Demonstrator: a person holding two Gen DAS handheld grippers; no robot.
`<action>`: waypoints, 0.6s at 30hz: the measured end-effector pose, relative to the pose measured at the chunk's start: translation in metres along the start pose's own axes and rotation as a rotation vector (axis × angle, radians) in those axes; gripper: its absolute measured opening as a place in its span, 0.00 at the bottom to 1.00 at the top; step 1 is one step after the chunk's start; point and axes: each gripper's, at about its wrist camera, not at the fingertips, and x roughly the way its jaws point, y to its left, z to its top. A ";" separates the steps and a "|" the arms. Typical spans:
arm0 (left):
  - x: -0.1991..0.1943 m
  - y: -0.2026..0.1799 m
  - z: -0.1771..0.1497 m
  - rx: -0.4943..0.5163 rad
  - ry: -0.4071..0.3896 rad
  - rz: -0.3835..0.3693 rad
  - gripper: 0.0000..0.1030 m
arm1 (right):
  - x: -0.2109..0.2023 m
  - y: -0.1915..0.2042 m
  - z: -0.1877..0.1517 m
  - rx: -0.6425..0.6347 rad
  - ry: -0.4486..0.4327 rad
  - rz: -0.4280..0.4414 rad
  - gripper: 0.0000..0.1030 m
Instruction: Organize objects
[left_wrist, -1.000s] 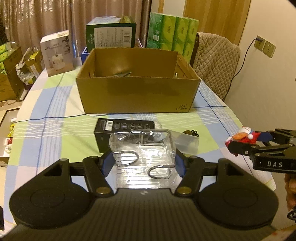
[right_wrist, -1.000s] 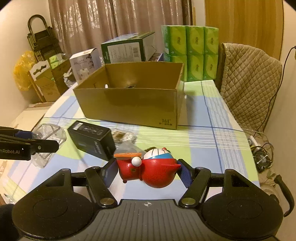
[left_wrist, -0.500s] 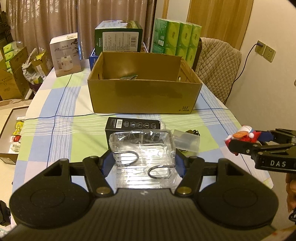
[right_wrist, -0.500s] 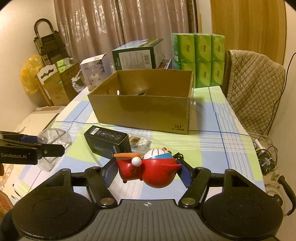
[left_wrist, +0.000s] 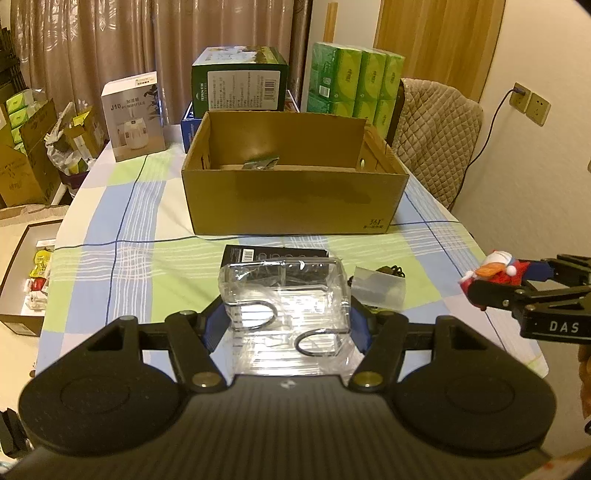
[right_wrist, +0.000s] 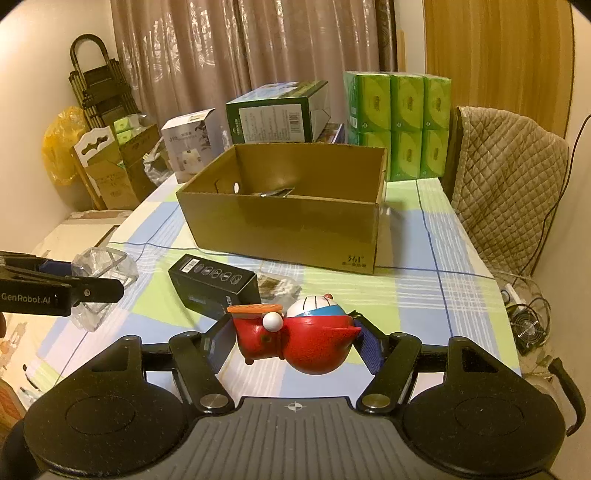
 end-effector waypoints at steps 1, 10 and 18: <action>0.001 0.001 0.001 0.005 0.000 0.002 0.59 | 0.001 -0.001 0.002 0.001 0.000 0.002 0.64; 0.010 0.003 0.019 0.012 0.005 0.006 0.59 | 0.009 -0.003 0.010 0.005 0.002 0.010 0.64; 0.020 0.003 0.034 0.005 0.025 -0.002 0.59 | 0.013 -0.010 0.029 0.020 0.008 0.009 0.64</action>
